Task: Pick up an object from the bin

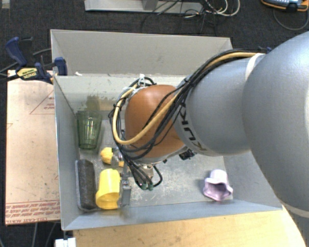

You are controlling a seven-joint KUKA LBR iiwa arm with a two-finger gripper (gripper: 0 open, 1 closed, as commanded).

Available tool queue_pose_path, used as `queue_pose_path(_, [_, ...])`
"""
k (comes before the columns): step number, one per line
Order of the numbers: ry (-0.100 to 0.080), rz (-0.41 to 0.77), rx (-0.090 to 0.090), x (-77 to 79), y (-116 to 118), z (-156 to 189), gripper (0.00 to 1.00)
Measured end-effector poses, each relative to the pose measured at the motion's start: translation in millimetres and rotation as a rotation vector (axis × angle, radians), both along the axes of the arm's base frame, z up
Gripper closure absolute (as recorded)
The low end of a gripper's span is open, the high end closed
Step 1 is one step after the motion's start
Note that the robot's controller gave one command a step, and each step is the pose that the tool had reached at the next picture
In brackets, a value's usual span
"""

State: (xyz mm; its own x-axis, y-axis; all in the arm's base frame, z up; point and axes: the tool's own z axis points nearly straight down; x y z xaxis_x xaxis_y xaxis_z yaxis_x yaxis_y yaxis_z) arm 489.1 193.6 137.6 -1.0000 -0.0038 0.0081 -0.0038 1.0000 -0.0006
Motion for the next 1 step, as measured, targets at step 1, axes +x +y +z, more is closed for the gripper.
queue_pose_path(1, [-0.007,-0.004,0.002,2.1,-0.9,4.2,0.0])
